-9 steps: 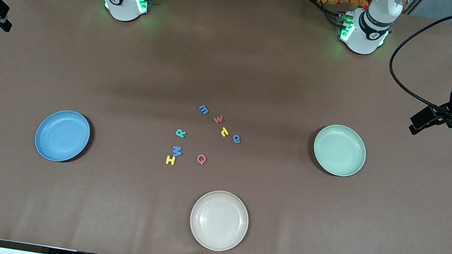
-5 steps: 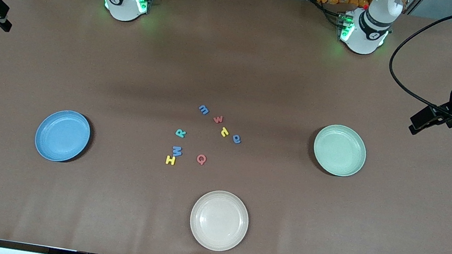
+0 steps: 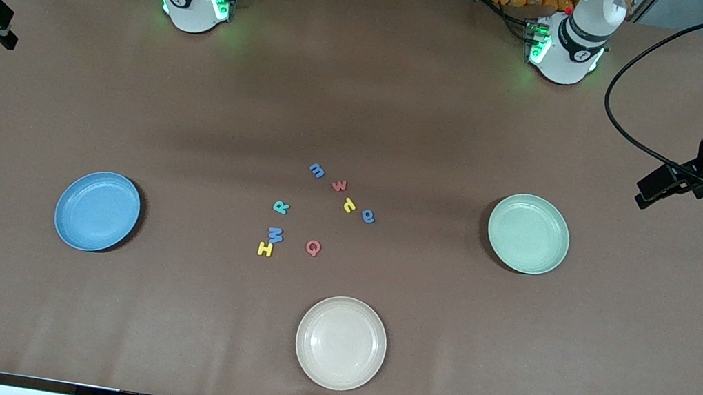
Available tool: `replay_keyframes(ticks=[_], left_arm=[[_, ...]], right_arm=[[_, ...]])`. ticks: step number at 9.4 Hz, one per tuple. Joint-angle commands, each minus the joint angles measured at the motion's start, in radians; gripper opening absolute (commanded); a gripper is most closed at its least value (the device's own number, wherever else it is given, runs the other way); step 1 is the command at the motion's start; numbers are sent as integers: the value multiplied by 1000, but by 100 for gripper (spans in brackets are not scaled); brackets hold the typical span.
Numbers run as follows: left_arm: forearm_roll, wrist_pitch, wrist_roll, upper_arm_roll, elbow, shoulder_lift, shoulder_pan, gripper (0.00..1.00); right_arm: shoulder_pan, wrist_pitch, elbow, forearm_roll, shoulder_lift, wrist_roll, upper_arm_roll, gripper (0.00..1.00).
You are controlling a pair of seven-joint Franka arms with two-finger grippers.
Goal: Sort uppercase to blue plate, lowercase to green plate
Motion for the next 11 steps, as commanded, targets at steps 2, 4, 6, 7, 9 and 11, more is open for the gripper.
replay_keyframes(ticks=[2, 4, 6, 7, 9, 11], left_arm=[[32, -23, -26, -11, 14, -4, 3, 100], [32, -23, -27, -11, 14, -1, 3, 100], [32, -25, -26, -22, 14, -1, 3, 100], [32, -26, -26, -22, 14, -1, 3, 100], [30, -26, -24, -31, 14, 4, 3, 100], [18, -25, -13, -47, 14, 52, -10, 100]], right_arm=[[-8, -26, 26, -9, 10, -11, -2, 100], [-5, -29, 24, -9, 10, -13, -2, 100], [-5, -34, 22, -7, 12, -13, -2, 100], [-8, -34, 22, -9, 12, -13, -2, 100], [-22, -34, 22, -12, 12, -14, -4, 100], [-20, -34, 21, -10, 28, -14, -4, 100]])
